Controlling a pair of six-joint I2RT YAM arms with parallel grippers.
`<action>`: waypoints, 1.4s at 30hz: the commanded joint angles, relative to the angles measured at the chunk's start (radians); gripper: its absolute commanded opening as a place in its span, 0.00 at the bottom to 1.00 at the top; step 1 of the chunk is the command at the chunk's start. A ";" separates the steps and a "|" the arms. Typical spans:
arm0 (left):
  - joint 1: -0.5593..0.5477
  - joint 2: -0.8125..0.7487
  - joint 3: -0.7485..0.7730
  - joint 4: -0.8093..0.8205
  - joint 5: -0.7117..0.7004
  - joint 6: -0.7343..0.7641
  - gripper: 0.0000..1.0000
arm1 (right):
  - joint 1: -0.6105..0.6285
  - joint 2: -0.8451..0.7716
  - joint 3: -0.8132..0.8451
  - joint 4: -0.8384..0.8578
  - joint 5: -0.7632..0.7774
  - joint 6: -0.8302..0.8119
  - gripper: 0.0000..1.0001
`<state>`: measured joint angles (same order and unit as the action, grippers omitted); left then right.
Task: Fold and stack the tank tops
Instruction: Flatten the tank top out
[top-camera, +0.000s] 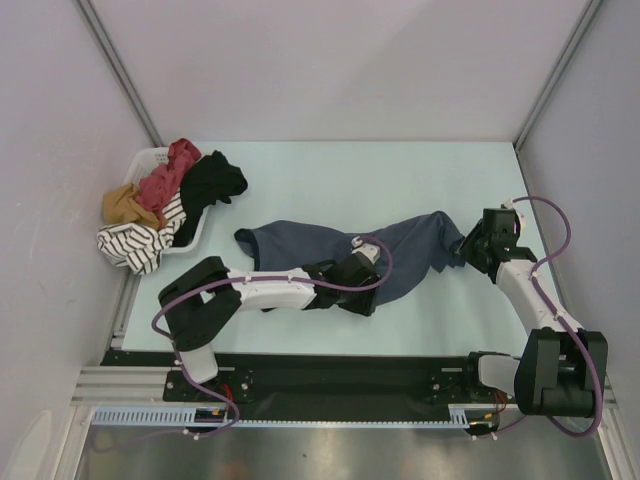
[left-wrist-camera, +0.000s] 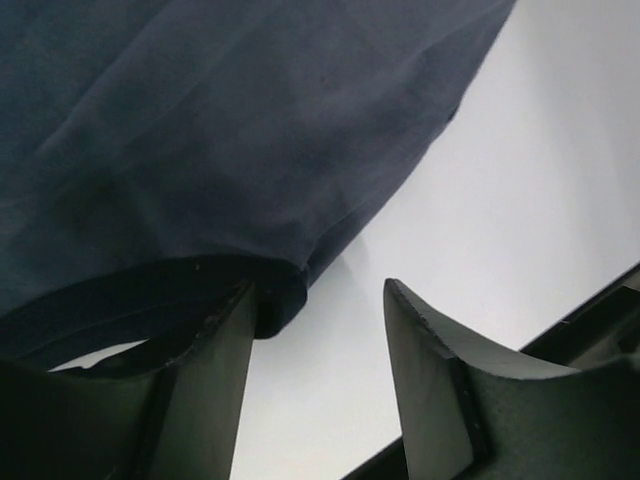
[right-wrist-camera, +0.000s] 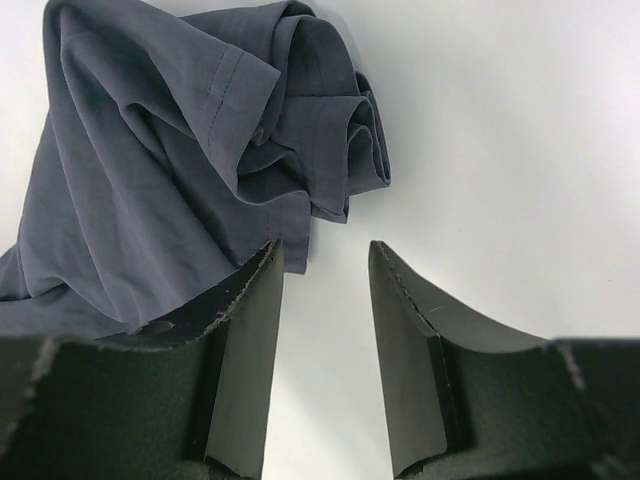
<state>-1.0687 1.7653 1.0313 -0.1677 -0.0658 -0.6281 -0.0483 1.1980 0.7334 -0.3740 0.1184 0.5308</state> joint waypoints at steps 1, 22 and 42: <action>0.000 0.020 0.027 -0.022 -0.046 -0.004 0.58 | -0.004 -0.023 -0.002 0.029 -0.003 -0.005 0.45; 0.061 -0.257 -0.111 -0.050 -0.158 -0.007 0.00 | -0.004 0.044 -0.006 0.084 -0.117 -0.025 0.48; 0.581 -0.770 -0.326 -0.093 0.000 0.067 0.00 | 0.194 0.218 0.058 0.133 -0.103 -0.043 0.51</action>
<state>-0.5133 1.0172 0.6956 -0.2573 -0.0986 -0.5941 0.1246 1.4132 0.7479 -0.2558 -0.0002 0.4965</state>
